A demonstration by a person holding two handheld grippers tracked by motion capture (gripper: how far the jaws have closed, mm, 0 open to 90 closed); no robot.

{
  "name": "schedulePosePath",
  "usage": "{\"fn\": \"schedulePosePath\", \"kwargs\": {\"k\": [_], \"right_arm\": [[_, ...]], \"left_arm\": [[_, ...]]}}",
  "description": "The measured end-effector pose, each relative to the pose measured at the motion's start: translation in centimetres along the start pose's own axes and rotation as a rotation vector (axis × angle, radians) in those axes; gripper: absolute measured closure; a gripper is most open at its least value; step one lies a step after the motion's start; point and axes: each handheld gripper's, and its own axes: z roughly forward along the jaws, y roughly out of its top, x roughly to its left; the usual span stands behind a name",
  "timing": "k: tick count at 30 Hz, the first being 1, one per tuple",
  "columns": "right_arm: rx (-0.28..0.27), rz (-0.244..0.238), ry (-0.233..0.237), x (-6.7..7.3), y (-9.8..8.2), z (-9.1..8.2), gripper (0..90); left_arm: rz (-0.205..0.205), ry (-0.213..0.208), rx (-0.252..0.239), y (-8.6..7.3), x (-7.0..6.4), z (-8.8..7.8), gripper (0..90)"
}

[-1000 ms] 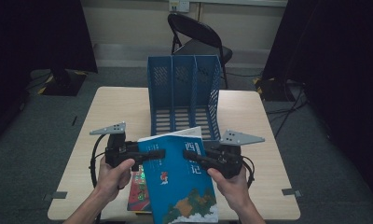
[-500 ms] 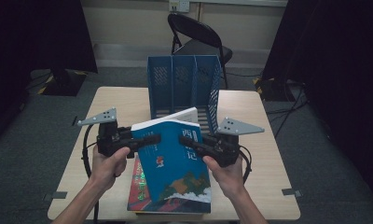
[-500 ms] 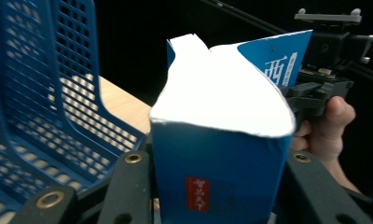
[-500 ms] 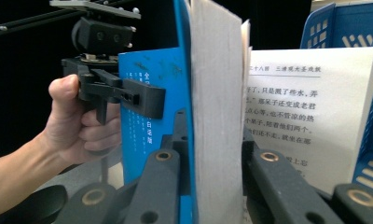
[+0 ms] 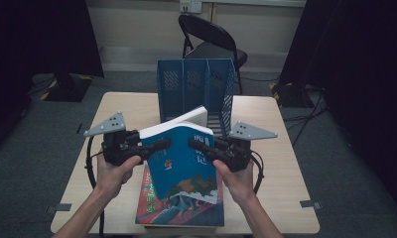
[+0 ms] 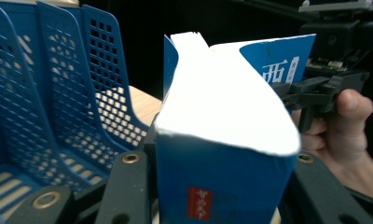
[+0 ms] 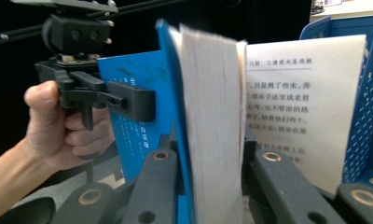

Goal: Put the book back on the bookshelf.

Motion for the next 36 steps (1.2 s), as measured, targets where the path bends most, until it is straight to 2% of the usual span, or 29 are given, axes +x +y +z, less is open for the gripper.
{"fn": "schedulePosePath", "kwargs": {"k": [5,8,12,15,18,20,22,23,24,26,30,32,36], "right_arm": [[-0.002,-0.021,0.013,0.5,-0.5,-0.4,76.1],[0.008,-0.023,0.019,0.7,-0.6,-0.7,75.3],[0.039,-0.049,0.026,0.8,-1.0,-1.3,73.4],[0.046,-0.053,0.033,1.0,-1.2,-1.8,73.3],[0.046,-0.068,0.033,1.3,-1.4,-2.0,73.0],[0.046,-0.069,0.033,1.4,-1.5,-2.2,71.4],[0.049,-0.068,0.026,1.4,-1.6,-2.2,69.1],[0.059,-0.082,0.008,1.4,-1.7,-2.2,67.1],[0.072,-0.101,-0.022,1.4,-2.1,-2.2,65.0],[0.072,-0.09,-0.024,1.3,-2.3,-2.3,62.0],[0.073,-0.087,-0.044,0.8,-2.4,-2.8,54.6],[0.072,-0.094,-0.085,0.6,-2.4,-3.2,51.9],[0.075,-0.074,-0.116,-0.6,-2.7,-3.9,47.2]], "left_arm": [[0.009,-0.01,-0.01,-0.4,-0.6,-0.4,57.8],[0.037,0.004,-0.015,-0.5,-1.1,-0.4,57.7],[0.057,-0.028,-0.023,-0.9,-1.5,0.1,56.9],[0.092,-0.019,-0.017,-1.1,-2.2,0.7,55.6],[0.102,-0.019,-0.012,-1.3,-2.5,1.1,53.7],[0.118,0.0,-0.014,-1.5,-2.8,1.1,52.7],[0.118,0.004,-0.016,-1.6,-2.9,1.1,54.0],[0.097,-0.013,-0.007,-1.5,-2.7,0.9,54.0],[0.092,-0.026,-0.008,-1.5,-2.6,0.9,55.5],[0.106,-0.032,-0.014,-1.6,-2.6,0.9,56.6],[0.1,-0.042,-0.016,-1.8,-2.5,0.7,57.4],[0.09,-0.041,-0.018,-1.8,-2.5,0.7,57.4],[0.085,-0.036,-0.014,-1.9,-2.6,0.6,57.6]]}}
